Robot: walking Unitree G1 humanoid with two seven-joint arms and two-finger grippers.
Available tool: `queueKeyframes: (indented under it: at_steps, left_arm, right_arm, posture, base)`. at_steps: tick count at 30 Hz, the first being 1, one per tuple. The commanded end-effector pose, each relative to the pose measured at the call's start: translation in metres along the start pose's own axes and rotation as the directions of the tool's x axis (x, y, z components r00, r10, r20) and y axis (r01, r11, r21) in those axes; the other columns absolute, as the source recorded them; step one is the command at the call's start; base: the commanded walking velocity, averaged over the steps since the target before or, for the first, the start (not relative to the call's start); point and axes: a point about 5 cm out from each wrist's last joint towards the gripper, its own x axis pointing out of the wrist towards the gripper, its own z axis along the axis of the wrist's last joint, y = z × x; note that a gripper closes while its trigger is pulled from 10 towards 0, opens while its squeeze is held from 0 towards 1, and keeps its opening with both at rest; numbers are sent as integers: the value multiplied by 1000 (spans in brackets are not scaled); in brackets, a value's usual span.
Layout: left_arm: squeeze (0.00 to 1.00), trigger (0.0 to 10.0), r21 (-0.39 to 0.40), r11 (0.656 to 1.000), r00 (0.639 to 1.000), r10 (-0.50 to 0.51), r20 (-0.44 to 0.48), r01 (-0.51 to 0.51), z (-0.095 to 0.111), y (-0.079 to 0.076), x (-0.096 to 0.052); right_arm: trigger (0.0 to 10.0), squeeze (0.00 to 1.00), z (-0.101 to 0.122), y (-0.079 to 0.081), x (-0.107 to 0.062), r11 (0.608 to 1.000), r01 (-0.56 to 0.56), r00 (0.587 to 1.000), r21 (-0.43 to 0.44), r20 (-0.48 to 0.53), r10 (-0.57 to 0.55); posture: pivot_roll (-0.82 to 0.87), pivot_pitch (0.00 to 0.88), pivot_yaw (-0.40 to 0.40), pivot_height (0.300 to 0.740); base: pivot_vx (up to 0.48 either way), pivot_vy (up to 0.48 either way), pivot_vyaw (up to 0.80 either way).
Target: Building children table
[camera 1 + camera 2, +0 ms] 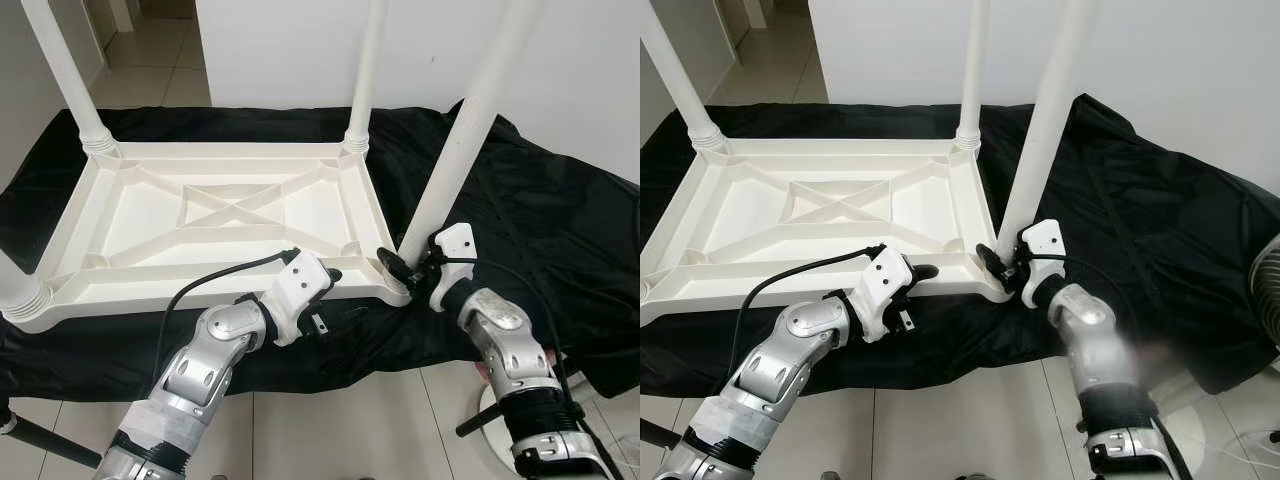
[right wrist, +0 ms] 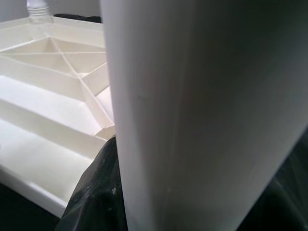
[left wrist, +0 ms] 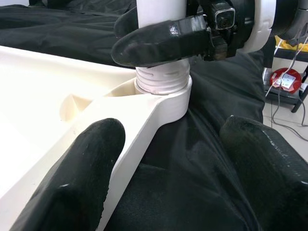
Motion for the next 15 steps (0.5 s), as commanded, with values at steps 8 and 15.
queueKeyframes:
  at_steps: [8, 15]
  left_arm:
    - [0, 10000, -5, 999, 999, 42, -13, -42, -3, 1, -1]
    - [0, 10000, -6, 999, 999, 39, -12, -39, -3, 1, -1]
  right_arm:
    - [10000, 0, -6, 8, -5, 940, 325, 945, 107, -64, -320]
    - [10000, 0, -5, 18, -6, 863, 476, 880, 170, -85, -468]
  posture:
    - [-72, 62, -46, 740]
    - [-74, 63, -47, 740]
  base:
    - [0, 0, 0]
    - [0, 0, 0]
